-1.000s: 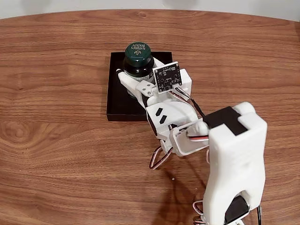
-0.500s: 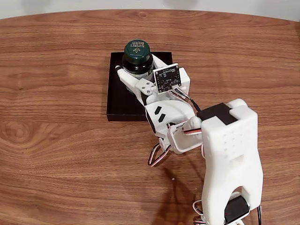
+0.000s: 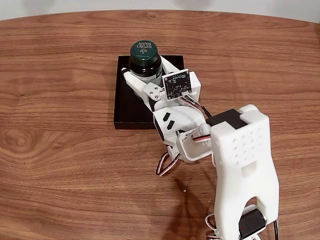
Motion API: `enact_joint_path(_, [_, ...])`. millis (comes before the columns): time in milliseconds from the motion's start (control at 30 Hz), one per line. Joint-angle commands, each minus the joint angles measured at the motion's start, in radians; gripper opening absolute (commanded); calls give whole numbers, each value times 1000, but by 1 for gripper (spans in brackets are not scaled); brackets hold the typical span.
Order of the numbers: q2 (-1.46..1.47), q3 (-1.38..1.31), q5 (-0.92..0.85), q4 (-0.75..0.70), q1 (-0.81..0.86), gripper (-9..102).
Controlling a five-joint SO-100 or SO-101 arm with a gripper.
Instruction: Pick up the pill bottle and place it in the black box.
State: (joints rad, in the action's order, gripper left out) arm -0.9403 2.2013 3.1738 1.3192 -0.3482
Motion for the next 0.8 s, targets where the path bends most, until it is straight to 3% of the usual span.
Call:
enact_joint_path(0, [-2, -21, -12, 8, 18, 26])
enact_joint_path(300, [15, -18, -2, 6, 20, 35])
enact_joint_path(767, [-89, 83, 12, -35, 31, 38])
